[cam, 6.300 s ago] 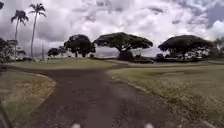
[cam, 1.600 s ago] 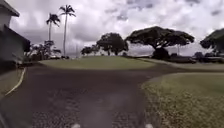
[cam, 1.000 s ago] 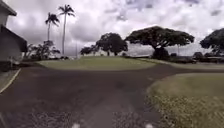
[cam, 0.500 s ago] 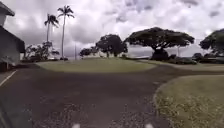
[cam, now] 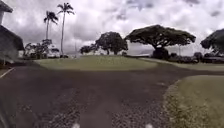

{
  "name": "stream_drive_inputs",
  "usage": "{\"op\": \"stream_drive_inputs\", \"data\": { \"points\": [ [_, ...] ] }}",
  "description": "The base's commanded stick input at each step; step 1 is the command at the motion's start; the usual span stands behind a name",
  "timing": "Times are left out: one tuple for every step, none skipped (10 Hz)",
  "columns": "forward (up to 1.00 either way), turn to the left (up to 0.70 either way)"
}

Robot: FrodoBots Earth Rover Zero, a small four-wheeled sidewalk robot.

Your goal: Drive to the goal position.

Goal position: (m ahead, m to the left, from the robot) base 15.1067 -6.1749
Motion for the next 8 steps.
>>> {"op": "stream_drive_inputs", "data": {
  "points": [
    [0.7, 0.0],
    [0.7, 0.0],
    [0.7, 0.0],
    [0.7, 0.0],
    [0.7, 0.0],
    [0.7, 0.0],
    [0.7, 0.0],
    [0.7, 0.0]
  ]
}}
